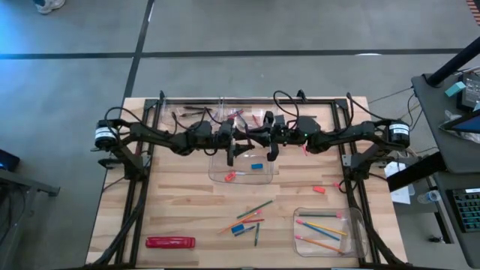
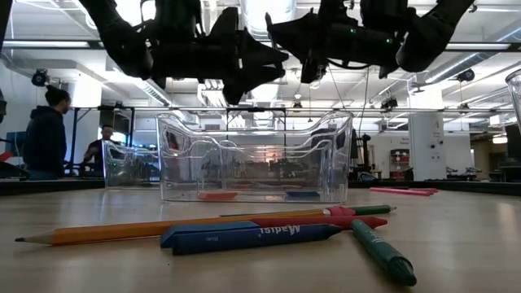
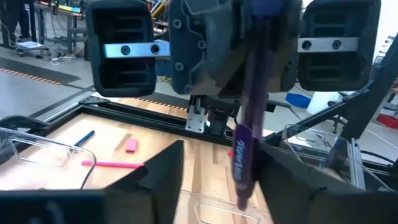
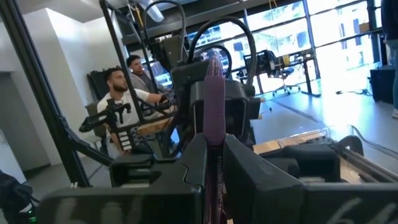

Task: Sort crayons/erasers/pens/pencils in bins
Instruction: Put the purple pen into the top left transparent bin

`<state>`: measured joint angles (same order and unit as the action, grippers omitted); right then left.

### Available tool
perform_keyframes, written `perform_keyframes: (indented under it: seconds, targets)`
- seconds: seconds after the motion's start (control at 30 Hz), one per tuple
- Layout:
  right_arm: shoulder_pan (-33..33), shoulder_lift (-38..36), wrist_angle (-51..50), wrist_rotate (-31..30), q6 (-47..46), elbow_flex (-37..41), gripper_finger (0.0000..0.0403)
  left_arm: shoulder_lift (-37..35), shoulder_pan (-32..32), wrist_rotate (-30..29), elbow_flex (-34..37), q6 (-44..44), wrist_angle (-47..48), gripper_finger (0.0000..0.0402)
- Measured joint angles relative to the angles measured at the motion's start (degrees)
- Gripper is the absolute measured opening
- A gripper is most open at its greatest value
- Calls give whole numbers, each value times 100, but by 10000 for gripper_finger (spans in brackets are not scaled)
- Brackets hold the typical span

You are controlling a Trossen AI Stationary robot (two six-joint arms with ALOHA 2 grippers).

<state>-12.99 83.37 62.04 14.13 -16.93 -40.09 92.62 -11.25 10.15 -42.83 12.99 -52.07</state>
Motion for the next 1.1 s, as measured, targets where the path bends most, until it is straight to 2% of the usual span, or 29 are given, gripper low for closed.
perform_keyframes:
  seconds: [0.27,0.4,0.5,0.8,0.97,1.1]
  targets:
    - [3,7,-41,81,18,-67,26,-7,7,126,0,-26,2,27]
    - [9,11,-83,44,-12,-69,47,-7,2,121,0,-112,52,27]
    - [11,0,-211,-43,-5,-71,77,-53,-51,94,10,-144,269,30]
    - [15,-199,-735,-25,-21,-79,206,-847,-515,64,201,-403,1398,30]
    - [11,-618,-1500,-61,-4,-79,253,-1565,-897,-207,258,-615,2695,30]
    - [15,-1011,-2195,-59,21,-79,268,-2141,-1309,-969,251,-770,4069,30]
